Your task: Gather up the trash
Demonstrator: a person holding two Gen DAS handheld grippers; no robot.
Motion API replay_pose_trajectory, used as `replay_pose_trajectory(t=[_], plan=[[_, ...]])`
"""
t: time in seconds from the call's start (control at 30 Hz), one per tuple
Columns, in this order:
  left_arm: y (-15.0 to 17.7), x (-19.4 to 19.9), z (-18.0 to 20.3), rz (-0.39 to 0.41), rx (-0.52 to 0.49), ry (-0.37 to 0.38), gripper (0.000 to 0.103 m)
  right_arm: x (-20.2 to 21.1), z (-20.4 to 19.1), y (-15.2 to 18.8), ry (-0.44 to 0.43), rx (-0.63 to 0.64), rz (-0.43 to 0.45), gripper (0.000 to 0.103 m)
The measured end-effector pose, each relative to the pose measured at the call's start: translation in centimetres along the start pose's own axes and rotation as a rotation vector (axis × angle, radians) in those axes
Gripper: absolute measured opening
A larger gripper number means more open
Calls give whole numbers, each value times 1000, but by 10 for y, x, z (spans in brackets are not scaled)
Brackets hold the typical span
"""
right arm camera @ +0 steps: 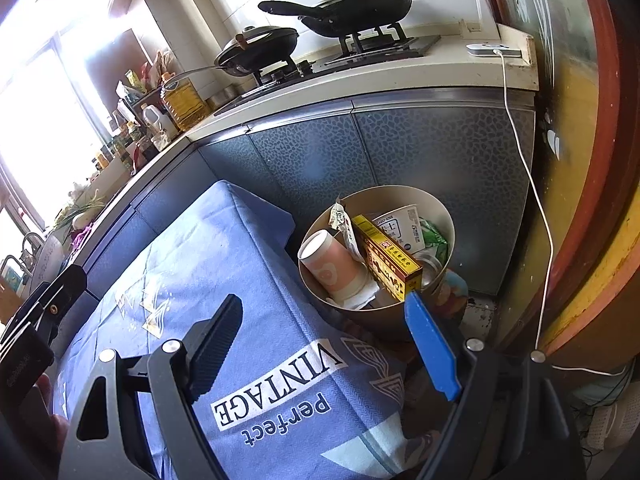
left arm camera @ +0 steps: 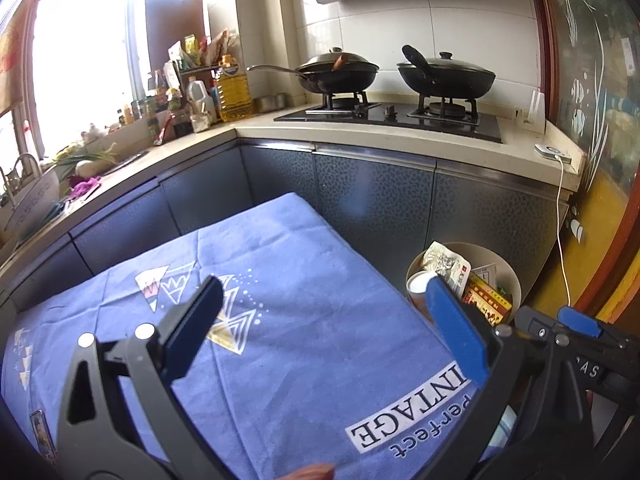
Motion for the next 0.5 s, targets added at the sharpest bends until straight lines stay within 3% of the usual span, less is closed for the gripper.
replay_pose_trajectory(t=[0.5], plan=[[3, -2, -1, -24, 8, -31, 97, 0, 2, -1, -4, 1, 3, 82]])
Point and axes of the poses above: each gripper's, at about its wrist camera, not at the fingertips, and x roughly against the way its jaws point, z to its right, y to its underside, the point moved 5 cm from there along -x, roughly the way its jaws point, and after that the axes turned 9 degrees about x, right-handed, at the moved point
